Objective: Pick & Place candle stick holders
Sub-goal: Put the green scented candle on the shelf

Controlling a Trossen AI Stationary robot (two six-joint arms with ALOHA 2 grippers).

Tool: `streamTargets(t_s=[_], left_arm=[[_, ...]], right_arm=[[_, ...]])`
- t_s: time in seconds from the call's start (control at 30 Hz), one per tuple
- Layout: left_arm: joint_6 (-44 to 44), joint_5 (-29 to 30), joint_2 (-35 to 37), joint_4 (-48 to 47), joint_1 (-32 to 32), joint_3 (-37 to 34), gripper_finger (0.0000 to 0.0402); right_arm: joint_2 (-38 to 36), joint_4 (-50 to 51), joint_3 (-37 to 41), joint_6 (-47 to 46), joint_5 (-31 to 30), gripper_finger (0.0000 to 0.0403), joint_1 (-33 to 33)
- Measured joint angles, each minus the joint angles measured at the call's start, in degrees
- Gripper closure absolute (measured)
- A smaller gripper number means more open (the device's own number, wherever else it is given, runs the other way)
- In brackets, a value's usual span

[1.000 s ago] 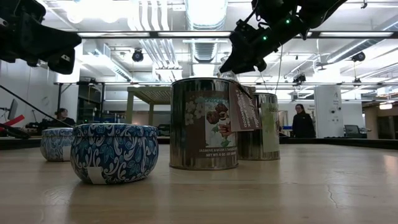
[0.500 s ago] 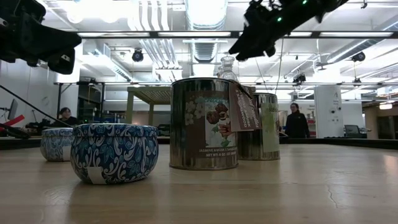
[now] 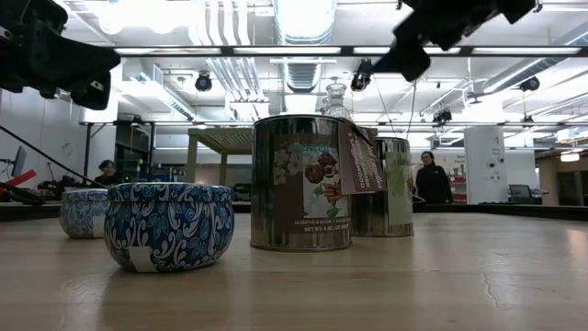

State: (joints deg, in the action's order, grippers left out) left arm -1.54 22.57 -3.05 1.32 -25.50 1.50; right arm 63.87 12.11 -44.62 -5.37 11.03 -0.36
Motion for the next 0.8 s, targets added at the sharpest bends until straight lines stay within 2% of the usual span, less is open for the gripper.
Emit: streamTargets(t_s=[0.17, 0.57, 0.8], left_arm=[[0.0, 0.0, 0.0, 0.0, 0.0, 0.0, 0.0371], [0.0, 0.0, 0.0, 0.1, 0.0, 0.0, 0.0371], [0.0, 0.0, 0.0, 0.1, 0.0, 0.0, 0.0371]], right_arm=[[2.1, 1.3, 2.3, -3.4, -3.8, 0.0008, 2.1], [10.5, -3.1, 6.9, -2.1, -3.5, 0.0013, 2.4], [15.2, -10.1, 9.1, -0.2, -3.2, 0.0013, 4.0]])
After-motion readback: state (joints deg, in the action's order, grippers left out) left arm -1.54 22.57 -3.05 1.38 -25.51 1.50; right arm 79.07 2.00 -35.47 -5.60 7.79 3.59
